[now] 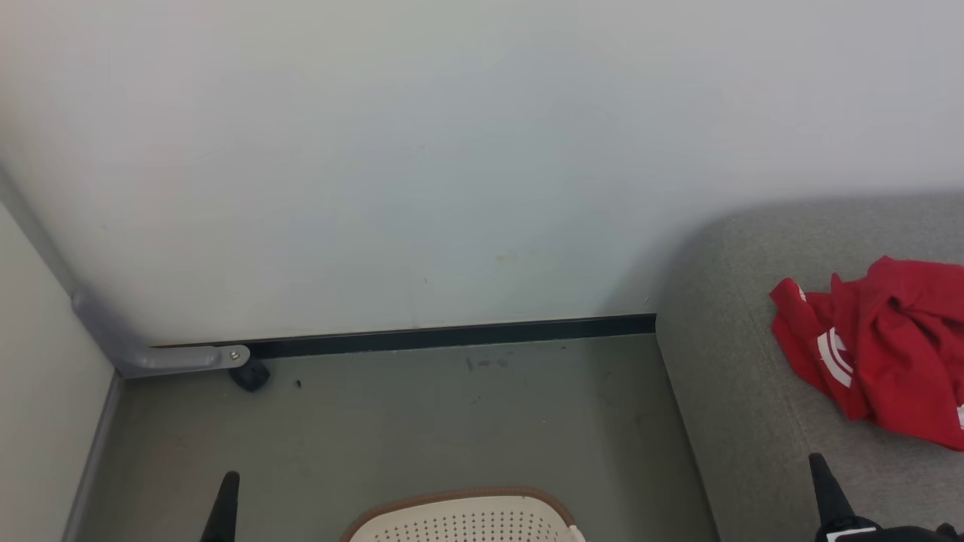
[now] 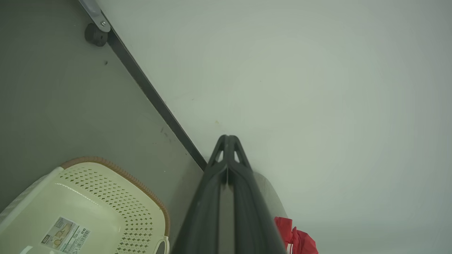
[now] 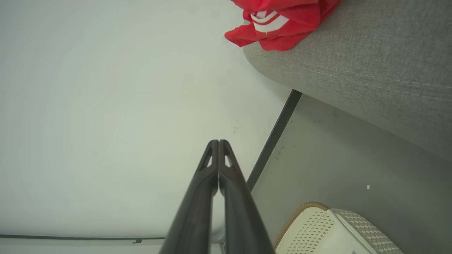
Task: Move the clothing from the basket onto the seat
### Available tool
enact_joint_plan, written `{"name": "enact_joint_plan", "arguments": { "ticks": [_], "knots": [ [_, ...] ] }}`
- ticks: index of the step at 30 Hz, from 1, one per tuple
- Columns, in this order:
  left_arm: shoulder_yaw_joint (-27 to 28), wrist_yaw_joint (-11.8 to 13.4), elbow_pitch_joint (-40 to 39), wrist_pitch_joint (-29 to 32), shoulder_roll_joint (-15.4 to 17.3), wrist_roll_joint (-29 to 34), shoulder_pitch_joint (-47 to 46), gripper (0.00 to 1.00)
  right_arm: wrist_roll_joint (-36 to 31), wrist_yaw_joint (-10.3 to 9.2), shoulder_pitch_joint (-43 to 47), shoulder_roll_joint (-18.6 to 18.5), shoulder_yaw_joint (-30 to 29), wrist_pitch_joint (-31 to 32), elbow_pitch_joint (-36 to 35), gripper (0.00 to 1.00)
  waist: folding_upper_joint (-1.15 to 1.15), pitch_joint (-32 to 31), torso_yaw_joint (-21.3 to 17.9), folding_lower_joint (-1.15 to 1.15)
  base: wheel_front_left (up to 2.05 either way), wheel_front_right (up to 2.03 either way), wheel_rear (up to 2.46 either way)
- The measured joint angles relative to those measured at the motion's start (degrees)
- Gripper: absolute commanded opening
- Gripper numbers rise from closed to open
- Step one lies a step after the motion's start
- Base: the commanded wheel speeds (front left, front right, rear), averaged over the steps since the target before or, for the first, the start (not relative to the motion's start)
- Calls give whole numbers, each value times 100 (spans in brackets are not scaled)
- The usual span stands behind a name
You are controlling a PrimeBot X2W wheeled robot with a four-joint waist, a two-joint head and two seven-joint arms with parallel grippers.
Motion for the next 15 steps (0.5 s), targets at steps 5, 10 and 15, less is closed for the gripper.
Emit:
{"name": "enact_joint_plan", "arguments": {
  "ticks": [5,10,15],
  "knots": [
    [94,-55,25,80,-34,-343,-25,0,388,71,-4,34,-155,99,3,0,0,2,3,0,0,0,0],
    [162,-166,43,175,-52,-697,-117,0,775,147,-10,88,-305,205,5,0,0,4,7,0,0,0,0],
    [236,-245,69,243,-83,-1038,-124,0,1167,219,-26,131,-461,304,9,0,0,6,10,0,0,0,0]
  ]
}}
